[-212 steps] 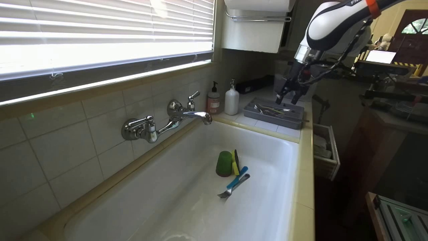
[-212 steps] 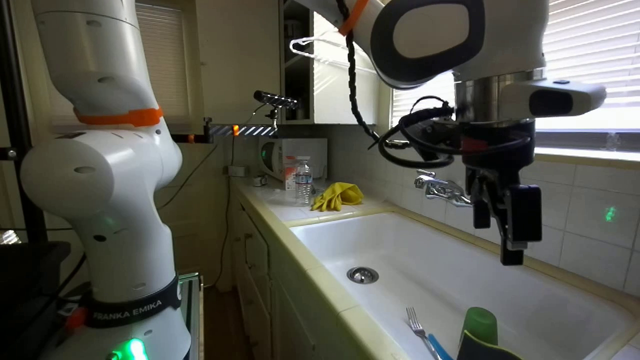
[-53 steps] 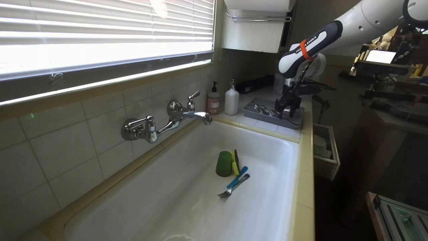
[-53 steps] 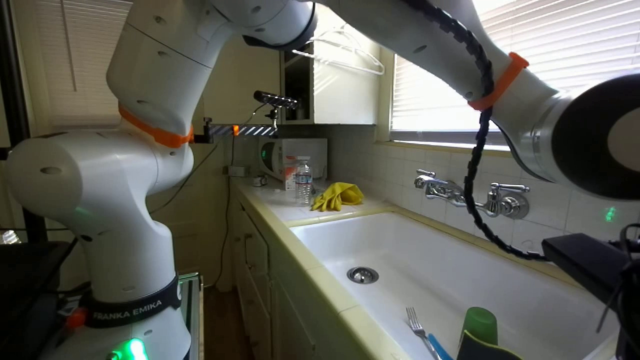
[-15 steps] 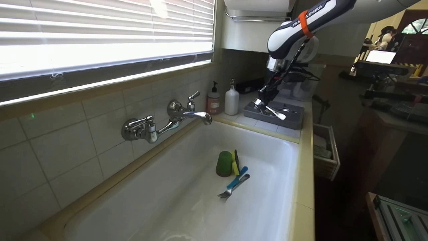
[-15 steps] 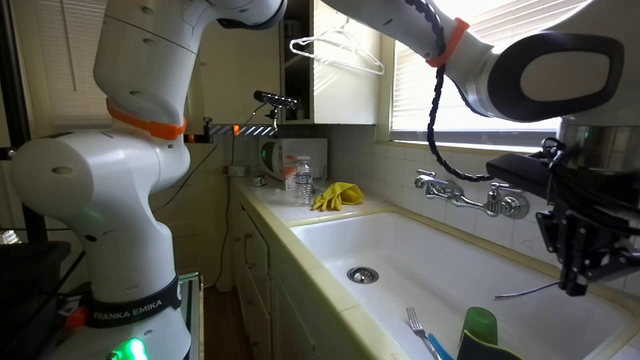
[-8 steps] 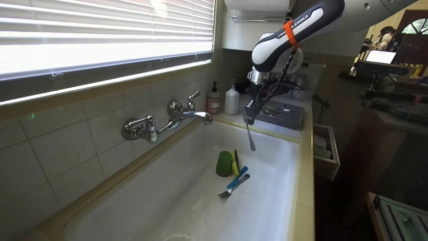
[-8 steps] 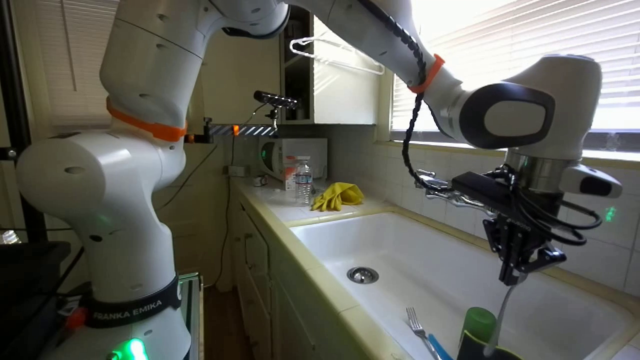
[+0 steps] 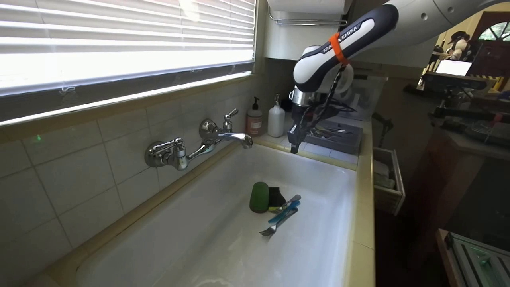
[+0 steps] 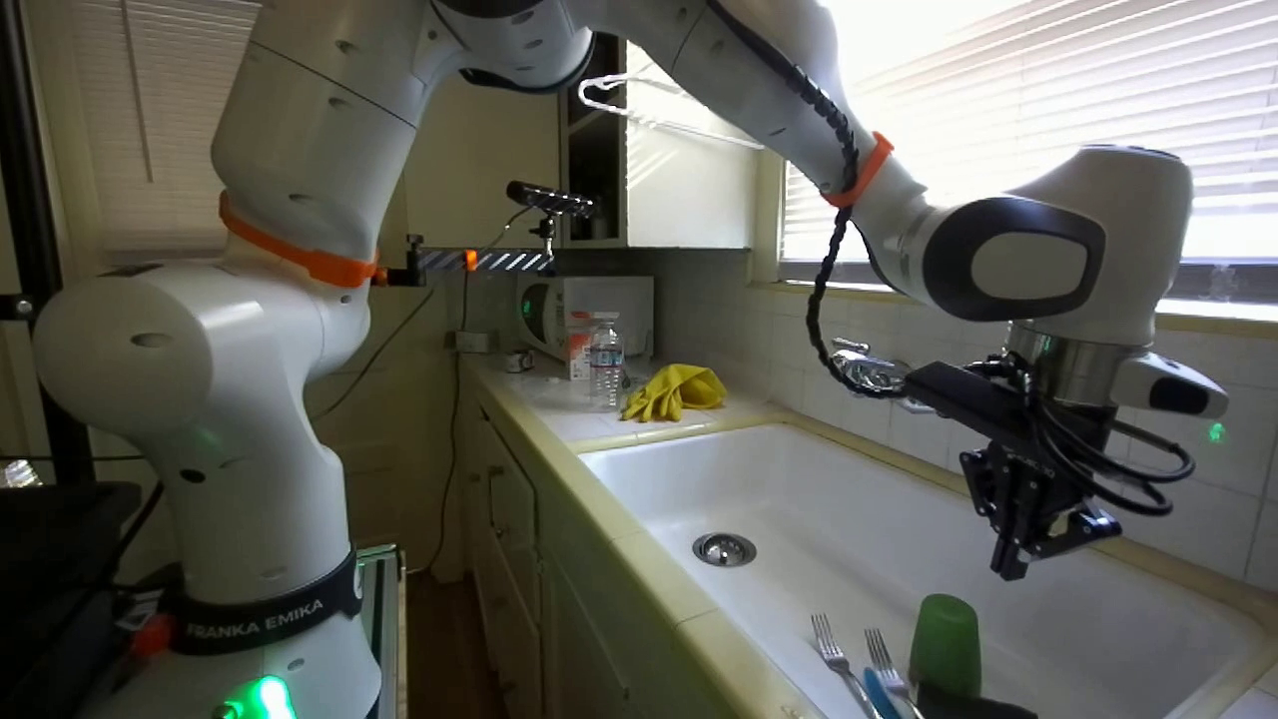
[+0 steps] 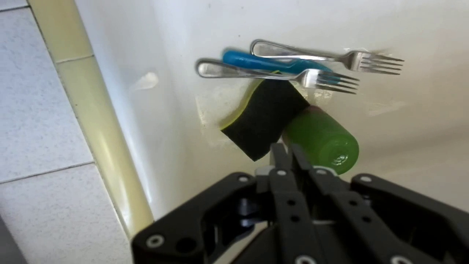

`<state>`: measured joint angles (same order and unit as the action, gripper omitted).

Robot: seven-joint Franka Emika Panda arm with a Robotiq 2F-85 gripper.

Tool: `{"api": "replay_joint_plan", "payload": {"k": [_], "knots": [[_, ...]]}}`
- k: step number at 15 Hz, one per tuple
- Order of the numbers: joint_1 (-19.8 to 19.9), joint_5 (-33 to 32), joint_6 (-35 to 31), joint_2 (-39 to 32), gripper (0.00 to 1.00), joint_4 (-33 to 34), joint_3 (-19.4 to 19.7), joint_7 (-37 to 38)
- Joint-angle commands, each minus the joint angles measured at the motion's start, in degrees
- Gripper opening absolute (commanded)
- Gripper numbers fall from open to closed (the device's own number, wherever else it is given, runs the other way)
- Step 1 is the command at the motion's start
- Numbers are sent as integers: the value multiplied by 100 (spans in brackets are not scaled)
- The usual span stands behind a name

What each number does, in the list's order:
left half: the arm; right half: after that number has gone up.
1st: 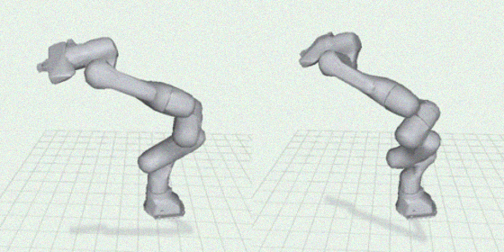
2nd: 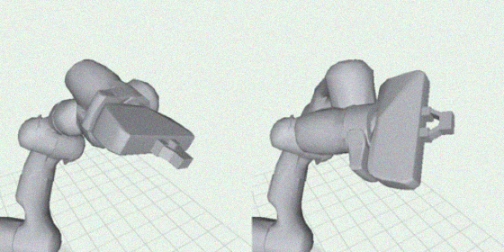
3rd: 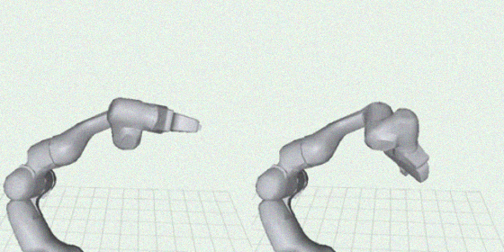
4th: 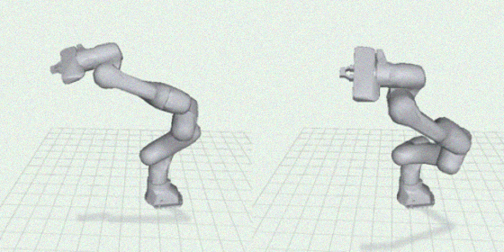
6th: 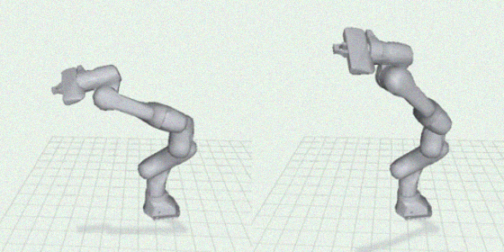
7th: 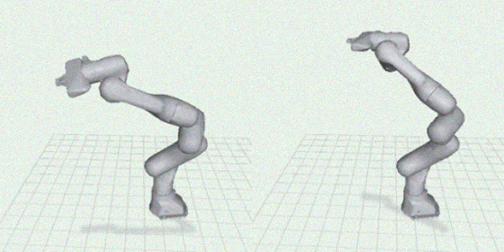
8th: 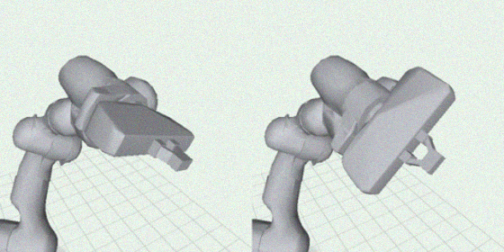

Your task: Remove one silver fork from the cutlery holder and put it in the sink.

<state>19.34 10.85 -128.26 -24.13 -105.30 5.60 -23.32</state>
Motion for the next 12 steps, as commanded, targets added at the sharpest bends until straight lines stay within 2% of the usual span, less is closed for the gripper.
{"api": "replay_joint_plan", "payload": {"k": [1,4,5,6,10,12], "knots": [[72,124,118,-89,2,179,-38,-98],[70,93,196,33,2,143,-1,-8],[62,61,242,98,33,112,29,53],[67,46,311,143,34,102,47,64],[1,-207,385,508,63,-151,280,386],[99,-180,654,659,78,-175,320,110]]}}
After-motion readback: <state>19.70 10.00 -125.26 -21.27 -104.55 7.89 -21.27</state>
